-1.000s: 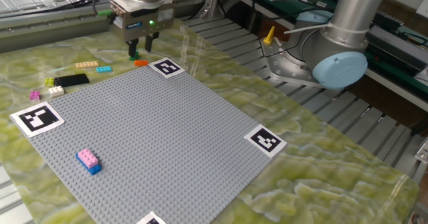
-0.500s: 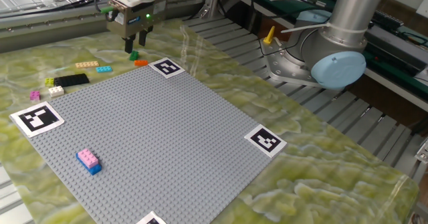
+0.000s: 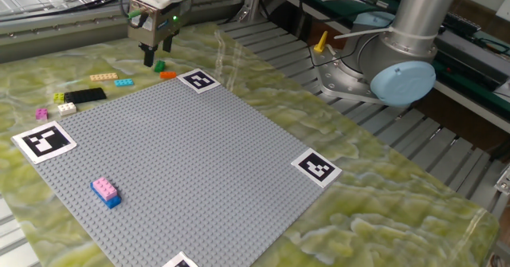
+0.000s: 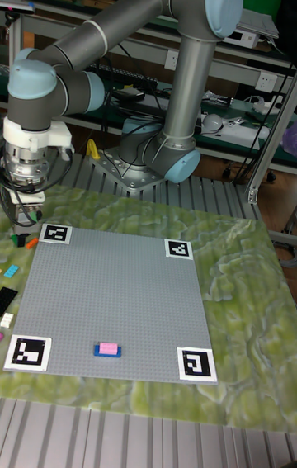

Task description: Stack small Lego blocks one on top of the other

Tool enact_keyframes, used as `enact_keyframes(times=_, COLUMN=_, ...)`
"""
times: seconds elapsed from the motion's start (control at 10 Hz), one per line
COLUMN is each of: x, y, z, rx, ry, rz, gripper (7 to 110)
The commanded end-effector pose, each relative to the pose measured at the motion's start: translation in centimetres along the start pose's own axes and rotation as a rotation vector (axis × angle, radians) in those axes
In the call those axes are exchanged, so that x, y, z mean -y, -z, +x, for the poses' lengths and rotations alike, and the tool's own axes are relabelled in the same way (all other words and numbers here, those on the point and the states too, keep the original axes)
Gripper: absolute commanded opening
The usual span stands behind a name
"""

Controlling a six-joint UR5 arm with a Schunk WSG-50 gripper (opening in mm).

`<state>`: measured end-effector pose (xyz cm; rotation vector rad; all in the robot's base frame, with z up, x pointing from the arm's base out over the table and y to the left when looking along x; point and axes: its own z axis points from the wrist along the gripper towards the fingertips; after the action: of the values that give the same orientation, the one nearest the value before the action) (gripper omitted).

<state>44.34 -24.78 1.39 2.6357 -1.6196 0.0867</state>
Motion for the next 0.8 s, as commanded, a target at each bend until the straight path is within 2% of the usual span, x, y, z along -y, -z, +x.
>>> enact_keyframes(times=0.0, x=0.09, y=0.05, z=0.05, rx=0.002, ry=0.051, rz=0.007, gripper=66)
enact_keyframes(times=0.1, x=-0.09, y=0.03, z=-0.02, rx=0.004, ry=0.059, rz=-0.001, gripper=66)
enact_keyframes(times=0.2, x=-0.30, y=-0.01, z=-0.09, rx=0.007, ry=0.071, rz=-0.010, gripper=44)
enact_keyframes(times=0.7, x=-0.40, y=-0.13, z=-0.43, rx=0.020, ry=0.037, rz=-0.015, gripper=44)
